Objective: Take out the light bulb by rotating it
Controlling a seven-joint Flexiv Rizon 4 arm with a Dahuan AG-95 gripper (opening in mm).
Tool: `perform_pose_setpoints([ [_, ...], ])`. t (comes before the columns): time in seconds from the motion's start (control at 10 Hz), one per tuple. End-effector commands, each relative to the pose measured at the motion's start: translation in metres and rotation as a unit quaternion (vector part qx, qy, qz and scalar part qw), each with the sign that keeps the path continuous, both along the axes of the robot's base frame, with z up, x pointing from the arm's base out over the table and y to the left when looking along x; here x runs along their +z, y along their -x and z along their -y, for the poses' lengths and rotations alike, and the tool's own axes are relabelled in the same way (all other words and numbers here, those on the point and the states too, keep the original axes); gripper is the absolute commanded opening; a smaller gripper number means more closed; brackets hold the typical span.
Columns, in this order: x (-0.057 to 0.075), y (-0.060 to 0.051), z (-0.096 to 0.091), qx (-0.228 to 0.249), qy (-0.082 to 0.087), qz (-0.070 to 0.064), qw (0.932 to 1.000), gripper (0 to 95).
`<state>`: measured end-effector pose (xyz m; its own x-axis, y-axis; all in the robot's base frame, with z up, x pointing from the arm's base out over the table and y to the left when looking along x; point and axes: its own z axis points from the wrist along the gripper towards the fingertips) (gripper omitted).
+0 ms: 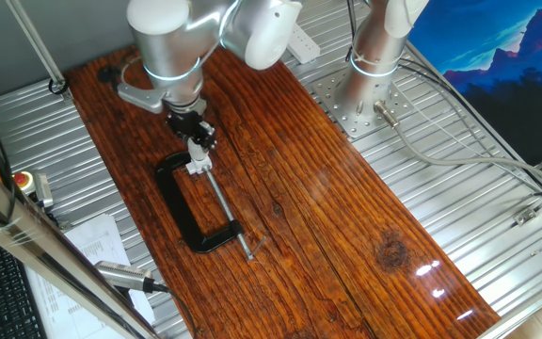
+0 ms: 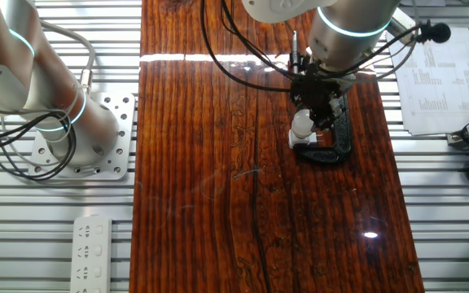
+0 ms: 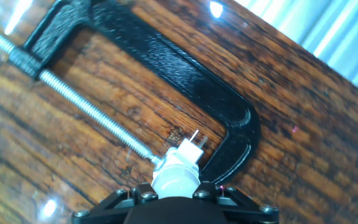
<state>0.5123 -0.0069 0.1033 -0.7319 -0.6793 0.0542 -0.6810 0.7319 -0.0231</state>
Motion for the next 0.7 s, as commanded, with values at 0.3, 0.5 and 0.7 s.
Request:
perform_pose_setpoints([
  [0.3, -0.0002, -0.0002, 0.0001, 0.153, 0.001, -0.001, 0.9882, 0.0],
  [0.5, 0.0007, -0.0001, 0.0000, 0.203, 0.001, -0.005, 0.9791, 0.0],
  [0.7, 0.0011, -0.0001, -0.0001, 0.253, 0.001, -0.007, 0.9676, 0.0],
])
